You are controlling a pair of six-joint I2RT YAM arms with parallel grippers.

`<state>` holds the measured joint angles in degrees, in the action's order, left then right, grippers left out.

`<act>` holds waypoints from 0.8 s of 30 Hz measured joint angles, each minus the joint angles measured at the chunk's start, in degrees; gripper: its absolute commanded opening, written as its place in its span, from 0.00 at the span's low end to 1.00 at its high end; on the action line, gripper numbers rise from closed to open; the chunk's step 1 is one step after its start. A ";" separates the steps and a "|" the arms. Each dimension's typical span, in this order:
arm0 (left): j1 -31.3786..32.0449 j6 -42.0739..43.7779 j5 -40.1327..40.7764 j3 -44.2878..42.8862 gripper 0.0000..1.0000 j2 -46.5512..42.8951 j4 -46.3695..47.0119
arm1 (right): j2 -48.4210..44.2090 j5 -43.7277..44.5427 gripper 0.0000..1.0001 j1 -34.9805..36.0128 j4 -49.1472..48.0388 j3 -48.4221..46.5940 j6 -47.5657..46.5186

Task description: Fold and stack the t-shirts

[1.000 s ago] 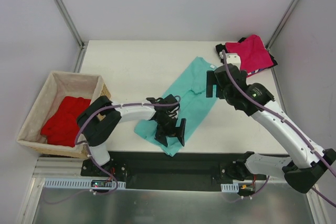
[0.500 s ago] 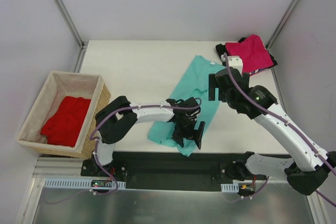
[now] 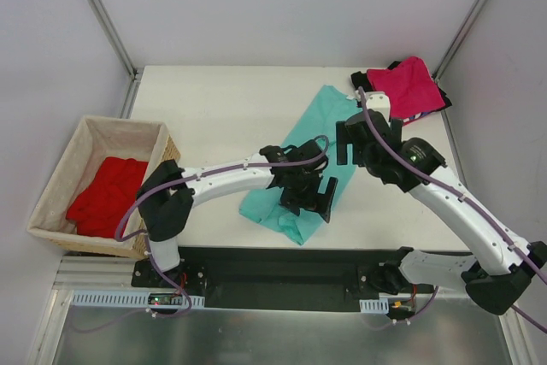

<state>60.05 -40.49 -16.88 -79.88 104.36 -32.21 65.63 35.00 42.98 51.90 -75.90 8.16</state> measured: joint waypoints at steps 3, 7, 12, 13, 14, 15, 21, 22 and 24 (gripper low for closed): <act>0.24 0.70 -0.02 -2.71 0.96 -2.40 -0.33 | 0.90 0.00 0.97 0.26 -0.04 -0.07 0.00; 0.72 2.14 0.09 -6.21 0.97 -4.61 -0.76 | 2.29 0.48 0.97 0.42 -0.02 -0.33 -0.09; -0.59 4.04 1.57 -8.72 0.97 -7.28 -4.15 | 4.46 2.47 0.97 -0.50 -1.09 -1.66 -0.66; -1.53 4.57 2.03 -8.79 0.96 -8.04 -4.31 | 5.29 2.29 0.96 -1.18 -1.53 -1.77 -1.09; -2.71 5.31 2.49 -8.72 0.96 -9.05 -4.66 | 6.47 1.97 0.97 -2.16 -2.12 -1.88 -1.66; -4.28 5.84 2.71 -8.52 0.97 -10.32 -4.96 | 7.98 1.60 0.97 -3.69 -2.93 -1.92 -2.23; -19.74 8.83 6.62 -2.21 0.97 -21.92 -6.40 | 25.00 -0.68 0.97 -12.96 -7.17 -7.39 -5.20; -21.57 9.27 7.37 -1.33 0.97 -23.32 -6.91 | 28.22 -1.55 0.97 -14.14 -8.00 -8.87 -5.46; -25.44 10.34 8.66 0.83 0.97 -26.32 -8.13 | 34.73 -3.21 0.97 -16.02 -7.80 -13.97 -5.81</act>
<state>34.61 -30.15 -8.23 -79.05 78.04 -40.34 100.36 31.79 26.96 44.10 -89.86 2.35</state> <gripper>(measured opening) 0.972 0.969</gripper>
